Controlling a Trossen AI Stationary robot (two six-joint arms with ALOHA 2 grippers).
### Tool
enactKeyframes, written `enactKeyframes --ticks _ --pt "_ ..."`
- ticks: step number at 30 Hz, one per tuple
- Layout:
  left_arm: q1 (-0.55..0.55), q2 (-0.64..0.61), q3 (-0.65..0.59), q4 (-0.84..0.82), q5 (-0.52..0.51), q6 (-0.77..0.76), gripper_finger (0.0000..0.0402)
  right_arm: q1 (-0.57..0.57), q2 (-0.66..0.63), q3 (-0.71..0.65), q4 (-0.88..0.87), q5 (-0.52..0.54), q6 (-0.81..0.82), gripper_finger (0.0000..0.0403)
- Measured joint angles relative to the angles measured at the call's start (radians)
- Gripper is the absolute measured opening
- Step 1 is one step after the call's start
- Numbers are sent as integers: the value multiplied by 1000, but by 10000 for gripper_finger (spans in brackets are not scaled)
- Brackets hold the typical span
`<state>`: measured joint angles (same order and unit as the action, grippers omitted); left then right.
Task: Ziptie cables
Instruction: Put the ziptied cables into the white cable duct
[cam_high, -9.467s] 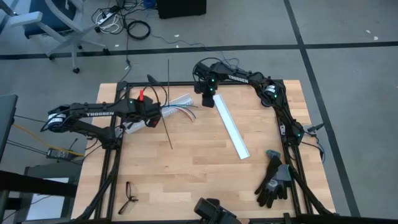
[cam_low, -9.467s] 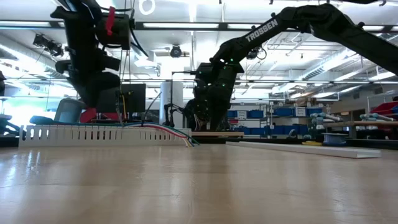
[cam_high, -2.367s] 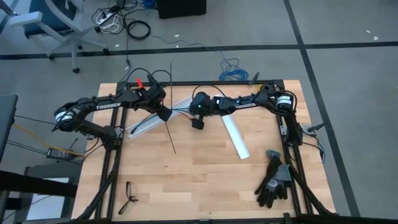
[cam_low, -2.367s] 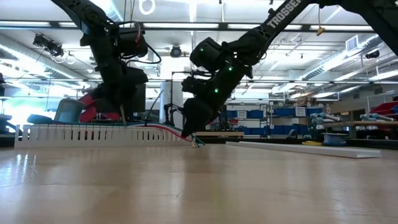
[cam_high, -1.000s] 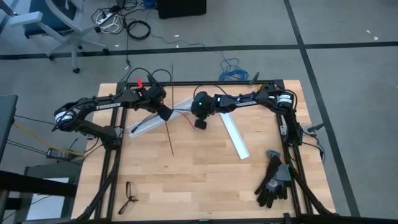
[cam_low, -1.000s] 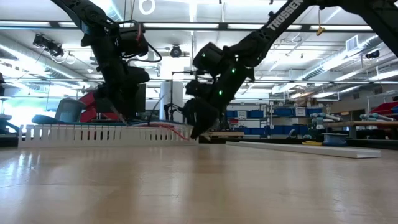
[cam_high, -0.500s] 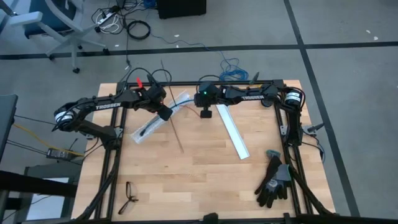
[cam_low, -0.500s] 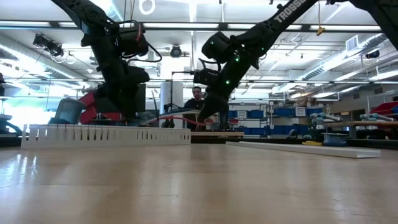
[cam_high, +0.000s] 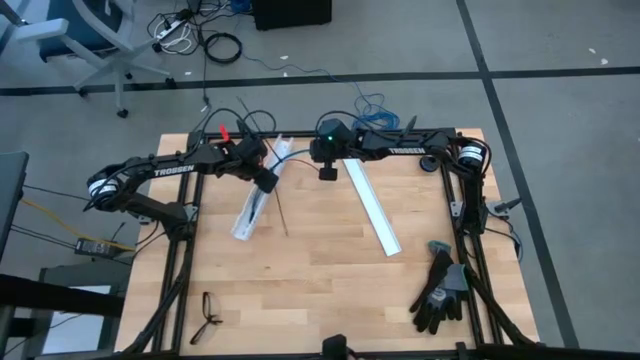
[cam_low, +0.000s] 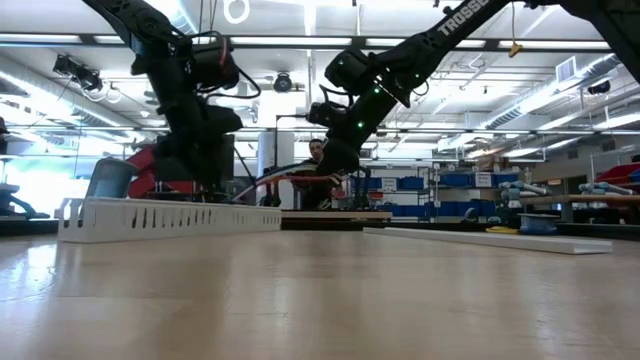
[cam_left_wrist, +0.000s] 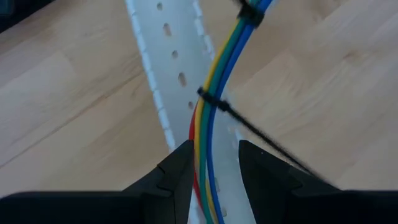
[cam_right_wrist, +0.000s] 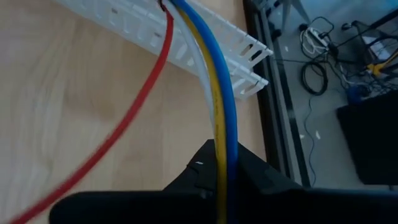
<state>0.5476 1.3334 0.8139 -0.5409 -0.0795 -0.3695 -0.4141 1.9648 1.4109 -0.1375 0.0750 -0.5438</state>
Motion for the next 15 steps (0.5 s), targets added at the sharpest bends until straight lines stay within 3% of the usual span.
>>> enactKeyframes --ticks 10,15 --pt "0 0 0 57 13 -2 135 22 0 0 10 -26 0 22" --pt "0 0 0 66 13 -2 135 35 0 0 41 -26 0 43"
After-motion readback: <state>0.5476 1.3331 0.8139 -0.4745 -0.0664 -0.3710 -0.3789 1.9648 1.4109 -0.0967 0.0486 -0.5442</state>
